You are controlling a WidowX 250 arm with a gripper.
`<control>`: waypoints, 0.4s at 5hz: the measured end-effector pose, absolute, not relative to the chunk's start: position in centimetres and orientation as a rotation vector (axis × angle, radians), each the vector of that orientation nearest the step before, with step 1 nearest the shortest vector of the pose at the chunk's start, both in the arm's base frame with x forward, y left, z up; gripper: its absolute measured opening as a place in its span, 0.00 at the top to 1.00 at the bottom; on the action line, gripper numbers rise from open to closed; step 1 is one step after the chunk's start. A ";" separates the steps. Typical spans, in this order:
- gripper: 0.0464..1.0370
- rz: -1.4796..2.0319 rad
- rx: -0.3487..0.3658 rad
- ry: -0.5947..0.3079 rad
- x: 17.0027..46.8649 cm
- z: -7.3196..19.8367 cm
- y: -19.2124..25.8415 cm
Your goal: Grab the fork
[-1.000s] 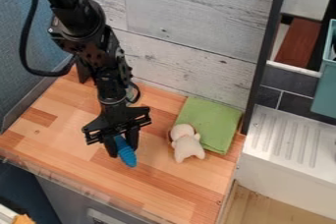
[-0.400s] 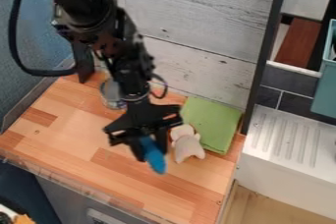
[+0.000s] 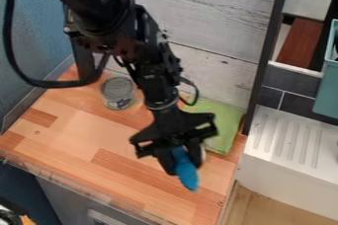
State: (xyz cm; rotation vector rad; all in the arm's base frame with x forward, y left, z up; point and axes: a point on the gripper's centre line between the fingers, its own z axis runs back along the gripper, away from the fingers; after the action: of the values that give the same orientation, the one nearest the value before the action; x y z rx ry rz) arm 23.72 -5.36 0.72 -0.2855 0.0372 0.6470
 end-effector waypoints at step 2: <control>0.59 0.540 -0.384 0.119 23.5 -0.3 -9.7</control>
State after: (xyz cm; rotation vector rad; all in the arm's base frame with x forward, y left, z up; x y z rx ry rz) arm 23.49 -9.67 -0.25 -0.3838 0.1189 0.5398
